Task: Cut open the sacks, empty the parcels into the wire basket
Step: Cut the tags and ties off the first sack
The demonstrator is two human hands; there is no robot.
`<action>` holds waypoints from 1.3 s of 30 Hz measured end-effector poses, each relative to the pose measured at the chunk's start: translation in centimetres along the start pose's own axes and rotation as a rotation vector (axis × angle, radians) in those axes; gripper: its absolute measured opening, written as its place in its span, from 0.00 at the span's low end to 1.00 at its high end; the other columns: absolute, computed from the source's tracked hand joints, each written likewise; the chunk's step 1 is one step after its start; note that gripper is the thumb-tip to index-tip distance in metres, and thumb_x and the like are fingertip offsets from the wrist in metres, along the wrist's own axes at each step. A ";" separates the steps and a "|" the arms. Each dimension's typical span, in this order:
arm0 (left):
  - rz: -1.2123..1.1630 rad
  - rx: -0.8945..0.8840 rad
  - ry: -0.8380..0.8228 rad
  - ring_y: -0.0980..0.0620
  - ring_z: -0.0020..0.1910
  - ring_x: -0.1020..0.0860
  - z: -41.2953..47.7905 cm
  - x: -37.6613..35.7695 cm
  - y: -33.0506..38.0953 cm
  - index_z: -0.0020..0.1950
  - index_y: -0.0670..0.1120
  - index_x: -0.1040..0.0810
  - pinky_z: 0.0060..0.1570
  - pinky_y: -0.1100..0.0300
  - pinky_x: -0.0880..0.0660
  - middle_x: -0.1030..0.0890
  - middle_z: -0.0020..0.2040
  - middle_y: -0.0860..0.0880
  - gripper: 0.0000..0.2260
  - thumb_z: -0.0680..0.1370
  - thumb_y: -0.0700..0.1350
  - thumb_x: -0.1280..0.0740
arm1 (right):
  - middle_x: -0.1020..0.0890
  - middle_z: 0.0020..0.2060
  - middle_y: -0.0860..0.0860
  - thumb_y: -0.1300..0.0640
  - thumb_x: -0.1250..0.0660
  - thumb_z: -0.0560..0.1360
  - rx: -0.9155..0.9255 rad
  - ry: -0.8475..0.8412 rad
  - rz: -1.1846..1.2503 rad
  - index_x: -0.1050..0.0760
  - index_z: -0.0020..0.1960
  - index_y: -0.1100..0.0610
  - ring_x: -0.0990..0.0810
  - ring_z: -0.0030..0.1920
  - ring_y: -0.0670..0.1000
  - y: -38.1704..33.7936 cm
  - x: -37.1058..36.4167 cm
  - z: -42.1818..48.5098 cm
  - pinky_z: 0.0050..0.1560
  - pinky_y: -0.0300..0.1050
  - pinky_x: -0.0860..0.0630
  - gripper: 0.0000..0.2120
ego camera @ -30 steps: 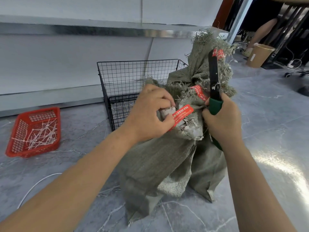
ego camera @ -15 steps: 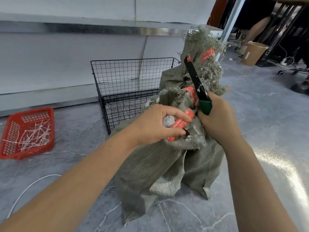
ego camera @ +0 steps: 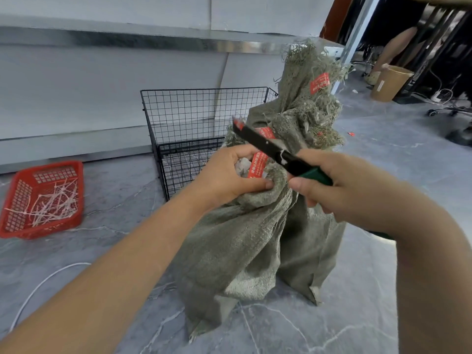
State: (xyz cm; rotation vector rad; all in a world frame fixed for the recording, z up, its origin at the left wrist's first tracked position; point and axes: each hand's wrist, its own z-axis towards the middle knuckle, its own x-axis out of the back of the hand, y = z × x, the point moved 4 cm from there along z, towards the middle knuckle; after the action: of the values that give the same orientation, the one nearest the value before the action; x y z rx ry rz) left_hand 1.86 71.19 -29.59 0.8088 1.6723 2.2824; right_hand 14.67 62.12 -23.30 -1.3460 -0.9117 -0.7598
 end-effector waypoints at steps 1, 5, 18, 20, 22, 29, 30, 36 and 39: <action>-0.009 -0.003 0.015 0.76 0.44 0.24 0.0 0.2 0.1 0.56 0.53 0.22 0.47 0.83 0.33 0.22 0.48 0.65 0.23 0.64 0.40 0.23 | 0.23 0.29 0.49 0.51 0.39 0.76 -0.023 -0.020 -0.026 0.29 0.42 0.51 0.27 0.28 0.43 0.2 -0.1 0.0 0.28 0.34 0.31 0.06; -0.041 0.008 0.074 0.78 0.43 0.25 0.0 1.4 -0.2 0.65 0.49 0.26 0.47 0.84 0.33 0.25 0.50 0.66 0.29 0.65 0.38 0.24 | 0.23 0.29 0.49 0.52 0.38 0.77 -0.140 -0.091 -0.103 0.29 0.41 0.52 0.27 0.26 0.40 1.4 0.6 -0.7 0.26 0.34 0.32 0.06; -0.052 -0.032 0.038 0.76 0.43 0.24 -0.3 1.6 0.8 0.67 0.48 0.29 0.45 0.82 0.32 0.25 0.51 0.65 0.33 0.64 0.37 0.24 | 0.20 0.36 0.51 0.54 0.35 0.76 -0.252 -0.081 -0.253 0.26 0.40 0.50 0.21 0.41 0.52 1.7 0.1 -0.4 0.43 0.46 0.26 0.06; -0.048 -0.036 0.027 0.78 0.45 0.25 -0.2 1.5 0.8 0.68 0.48 0.29 0.46 0.83 0.33 0.26 0.53 0.65 0.33 0.64 0.38 0.24 | 0.20 0.36 0.51 0.54 0.35 0.75 -0.249 -0.070 -0.252 0.27 0.39 0.50 0.21 0.40 0.52 1.9 0.0 -0.3 0.44 0.47 0.26 0.07; -0.041 -0.026 0.005 0.77 0.45 0.25 -0.2 1.3 0.7 0.67 0.50 0.28 0.48 0.83 0.32 0.26 0.53 0.65 0.33 0.64 0.39 0.24 | 0.20 0.36 0.51 0.54 0.34 0.75 -0.230 -0.050 -0.246 0.26 0.40 0.50 0.21 0.40 0.52 2.0 0.0 -0.1 0.44 0.48 0.25 0.06; -0.002 -0.003 -0.036 0.72 0.37 0.23 -0.1 0.9 0.2 0.64 0.51 0.25 0.48 0.80 0.31 0.21 0.39 0.64 0.26 0.67 0.41 0.25 | 0.21 0.31 0.46 0.53 0.33 0.74 -0.140 -0.047 -0.178 0.27 0.37 0.46 0.25 0.32 0.42 3.2 0.1 0.2 0.34 0.39 0.30 0.08; -0.018 0.002 -0.041 0.71 0.34 0.24 -0.1 1.0 0.1 0.63 0.51 0.25 0.45 0.79 0.30 0.20 0.35 0.62 0.25 0.67 0.40 0.26 | 0.21 0.30 0.46 0.54 0.33 0.74 -0.129 -0.050 -0.155 0.26 0.37 0.46 0.25 0.30 0.40 3.4 0.2 0.3 0.33 0.36 0.32 0.08; -0.060 0.012 -0.056 0.67 0.29 0.26 0.1 0.7 -0.3 0.60 0.52 0.24 0.39 0.78 0.30 0.22 0.29 0.59 0.23 0.67 0.39 0.26 | 0.22 0.28 0.46 0.56 0.32 0.74 -0.088 -0.051 -0.070 0.23 0.42 0.50 0.27 0.28 0.36 4.3 -0.7 1.0 0.31 0.27 0.32 0.02; -0.093 0.017 -0.055 0.67 0.29 0.25 0.1 0.6 -0.5 0.58 0.51 0.23 0.37 0.77 0.29 0.21 0.28 0.61 0.20 0.68 0.38 0.26 | 0.22 0.27 0.45 0.56 0.33 0.74 -0.075 -0.052 -0.051 0.23 0.41 0.50 0.27 0.27 0.37 4.3 -1.0 1.1 0.30 0.27 0.32 0.03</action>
State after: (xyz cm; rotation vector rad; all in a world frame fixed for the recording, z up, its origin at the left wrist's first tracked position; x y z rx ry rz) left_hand 1.38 71.72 -29.81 0.7734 1.6714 2.1681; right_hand 17.85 63.61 -26.20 -1.4183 -0.9698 -0.8082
